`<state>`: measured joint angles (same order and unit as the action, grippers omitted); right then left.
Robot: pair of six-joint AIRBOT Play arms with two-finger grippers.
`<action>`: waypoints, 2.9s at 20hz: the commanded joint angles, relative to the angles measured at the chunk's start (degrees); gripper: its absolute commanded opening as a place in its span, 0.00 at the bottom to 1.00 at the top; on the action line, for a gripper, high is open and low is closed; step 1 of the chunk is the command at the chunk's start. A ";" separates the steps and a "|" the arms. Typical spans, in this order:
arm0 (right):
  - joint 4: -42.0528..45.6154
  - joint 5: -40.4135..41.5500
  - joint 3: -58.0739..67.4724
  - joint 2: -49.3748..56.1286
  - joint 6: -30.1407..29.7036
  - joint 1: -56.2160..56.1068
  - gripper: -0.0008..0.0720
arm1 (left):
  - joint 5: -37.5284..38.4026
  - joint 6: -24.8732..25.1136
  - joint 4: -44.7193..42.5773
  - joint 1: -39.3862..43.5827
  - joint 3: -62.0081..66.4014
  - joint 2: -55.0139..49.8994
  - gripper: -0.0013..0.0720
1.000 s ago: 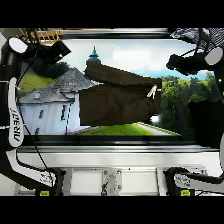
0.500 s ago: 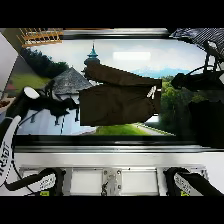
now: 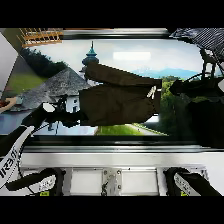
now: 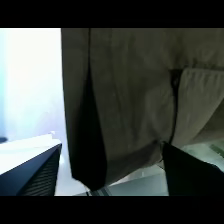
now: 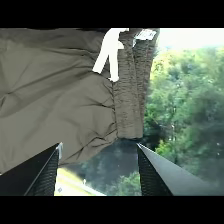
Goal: Fold the clothes and pants, and hang the long-sleeved shirts on hangers.
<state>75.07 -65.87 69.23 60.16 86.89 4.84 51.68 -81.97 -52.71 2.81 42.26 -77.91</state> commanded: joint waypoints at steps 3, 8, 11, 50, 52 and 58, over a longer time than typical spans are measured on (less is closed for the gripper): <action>1.84 -1.29 -1.16 0.02 -0.35 0.48 0.72 | 0.15 0.00 0.24 1.62 1.25 -2.69 0.10; 1.05 -0.50 -11.87 1.77 5.84 7.65 0.72 | 0.35 0.42 -0.24 -2.10 1.25 0.90 0.02; -9.49 7.61 -21.66 5.40 6.12 11.15 0.72 | 0.72 0.59 -0.24 -3.26 1.25 2.29 0.02; -5.18 -5.95 13.70 -28.13 2.95 -1.36 0.03 | 5.01 -1.99 0.20 -10.23 50.88 45.75 0.02; -5.20 -9.22 13.70 -30.86 5.75 -1.36 0.03 | 3.76 -3.17 0.22 -10.23 52.52 47.08 0.02; -11.41 -18.25 13.68 -28.30 12.09 -1.36 0.03 | 4.57 -3.63 0.28 -10.23 57.99 36.48 0.02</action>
<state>67.35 -78.39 82.81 30.44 95.13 3.51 55.42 -85.06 -52.36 -7.35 97.82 -36.29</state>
